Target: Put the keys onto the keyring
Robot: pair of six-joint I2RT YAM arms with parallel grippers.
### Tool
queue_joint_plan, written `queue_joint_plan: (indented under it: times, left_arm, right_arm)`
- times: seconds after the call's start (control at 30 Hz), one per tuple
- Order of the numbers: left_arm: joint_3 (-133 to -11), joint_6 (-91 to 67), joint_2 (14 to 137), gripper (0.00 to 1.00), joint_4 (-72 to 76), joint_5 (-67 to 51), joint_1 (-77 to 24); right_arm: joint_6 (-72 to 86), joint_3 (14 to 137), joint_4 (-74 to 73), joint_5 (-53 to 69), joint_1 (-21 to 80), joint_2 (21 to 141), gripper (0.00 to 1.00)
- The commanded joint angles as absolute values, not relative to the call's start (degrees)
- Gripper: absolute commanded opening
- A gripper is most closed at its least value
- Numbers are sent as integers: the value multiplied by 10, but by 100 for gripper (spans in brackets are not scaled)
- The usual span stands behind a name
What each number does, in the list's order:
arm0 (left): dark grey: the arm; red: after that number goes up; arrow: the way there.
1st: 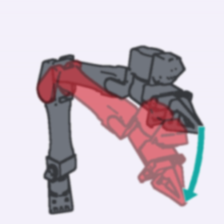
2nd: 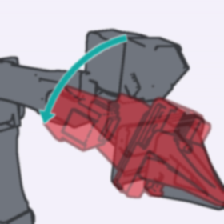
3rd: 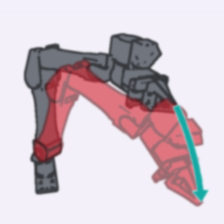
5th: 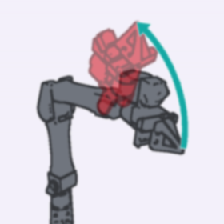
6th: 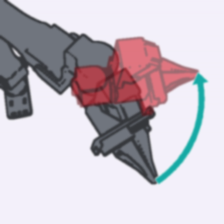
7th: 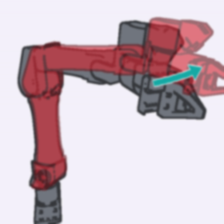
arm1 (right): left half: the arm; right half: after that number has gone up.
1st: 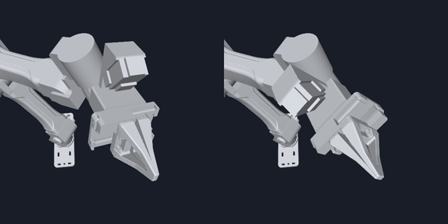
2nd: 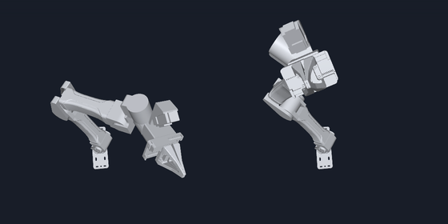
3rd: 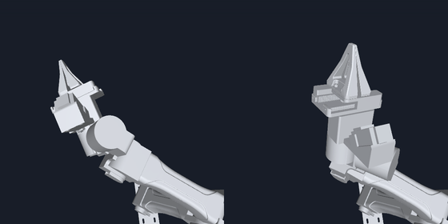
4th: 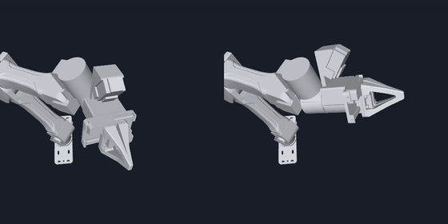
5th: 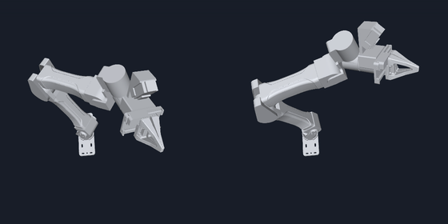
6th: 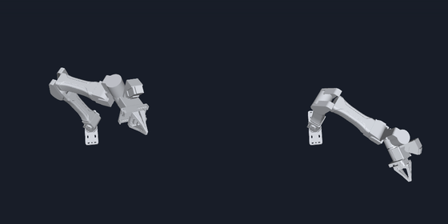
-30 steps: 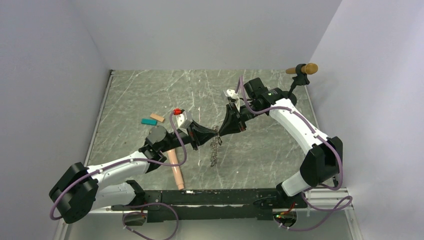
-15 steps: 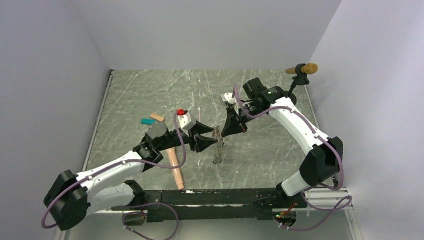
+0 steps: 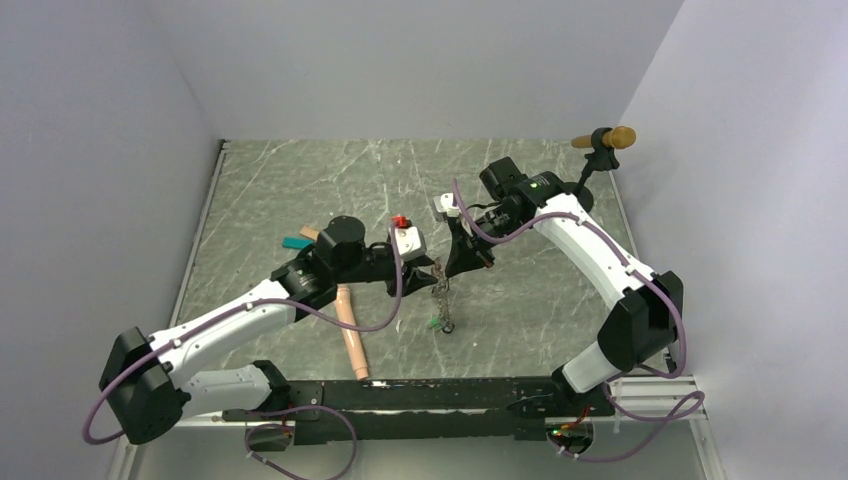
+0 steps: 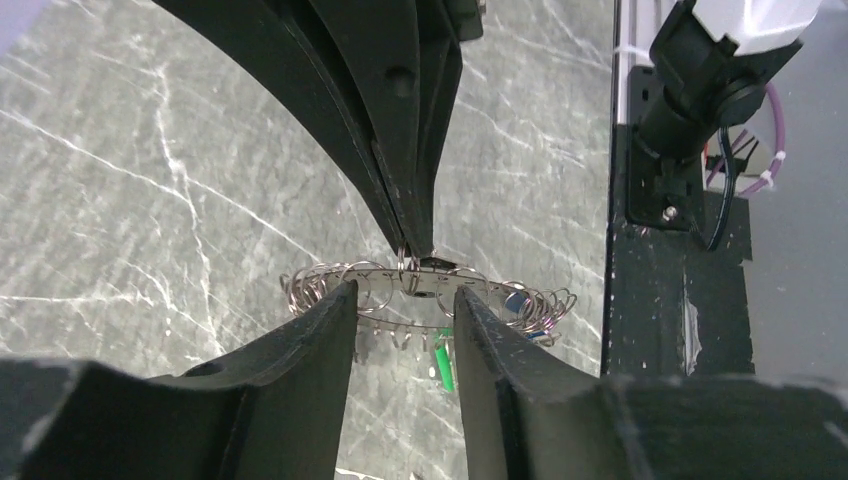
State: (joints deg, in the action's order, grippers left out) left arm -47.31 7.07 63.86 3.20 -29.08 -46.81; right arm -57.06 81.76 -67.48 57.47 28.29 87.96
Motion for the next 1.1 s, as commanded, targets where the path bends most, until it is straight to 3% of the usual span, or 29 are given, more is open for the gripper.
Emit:
queue_joint_plan:
  times: [0.0, 0.6, 0.73, 0.83, 1.07]
  left_arm:
    - [-508, 81, 667, 42, 20, -305, -475]
    - [-503, 32, 691, 27, 77, -298, -478]
    - [-508, 27, 700, 18, 77, -305, -478]
    - [-513, 25, 708, 0, 72, -313, -478]
    - [-474, 7, 682, 0, 115, -277, -478]
  right_arm:
    - [-582, 841, -680, 591, 285, 879, 0]
    - [-587, 839, -683, 600, 284, 878, 0]
    - [-587, 839, -685, 601, 285, 879, 0]
    - [-587, 839, -684, 602, 285, 878, 0]
    - [-587, 836, -682, 614, 284, 878, 0]
